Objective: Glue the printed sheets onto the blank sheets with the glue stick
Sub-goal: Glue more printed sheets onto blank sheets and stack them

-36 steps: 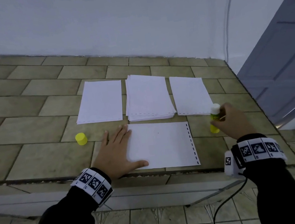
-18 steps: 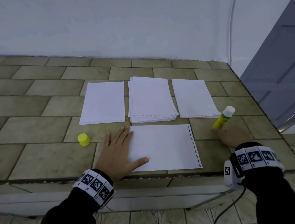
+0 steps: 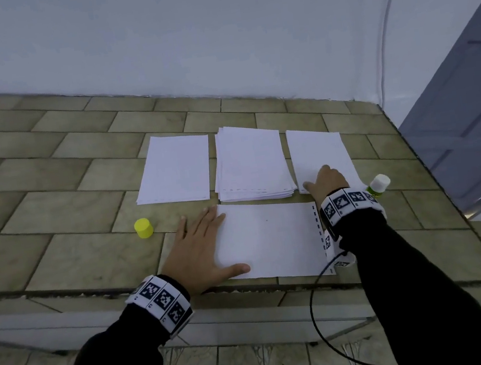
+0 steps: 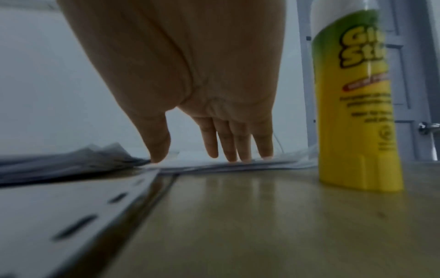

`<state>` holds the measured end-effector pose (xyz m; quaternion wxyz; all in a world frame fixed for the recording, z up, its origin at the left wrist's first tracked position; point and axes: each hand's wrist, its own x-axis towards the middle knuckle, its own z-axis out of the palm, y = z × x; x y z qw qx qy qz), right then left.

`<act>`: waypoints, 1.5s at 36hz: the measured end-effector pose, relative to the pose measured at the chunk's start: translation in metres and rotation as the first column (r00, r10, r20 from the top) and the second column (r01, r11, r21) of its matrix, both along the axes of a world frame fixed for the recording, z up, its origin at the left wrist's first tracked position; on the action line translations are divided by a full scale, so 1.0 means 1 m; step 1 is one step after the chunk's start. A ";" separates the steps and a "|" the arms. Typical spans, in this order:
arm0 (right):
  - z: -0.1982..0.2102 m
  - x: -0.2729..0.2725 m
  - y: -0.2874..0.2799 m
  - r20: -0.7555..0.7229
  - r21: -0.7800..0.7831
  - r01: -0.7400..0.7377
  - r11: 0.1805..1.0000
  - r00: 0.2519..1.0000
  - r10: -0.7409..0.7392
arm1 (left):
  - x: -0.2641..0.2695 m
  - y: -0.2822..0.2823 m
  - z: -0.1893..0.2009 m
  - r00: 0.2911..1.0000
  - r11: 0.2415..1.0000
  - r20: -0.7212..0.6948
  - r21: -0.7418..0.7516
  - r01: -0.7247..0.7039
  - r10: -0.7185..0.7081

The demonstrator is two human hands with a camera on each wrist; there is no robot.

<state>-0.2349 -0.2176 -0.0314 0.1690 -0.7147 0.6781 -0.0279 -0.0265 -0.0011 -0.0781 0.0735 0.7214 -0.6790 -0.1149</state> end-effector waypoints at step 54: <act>0.005 -0.079 0.099 0.788 0.061 -0.332 0.941 0.594 0.159 | 0.002 -0.001 0.028 0.416 0.961 -0.892 0.062 -0.270 0.175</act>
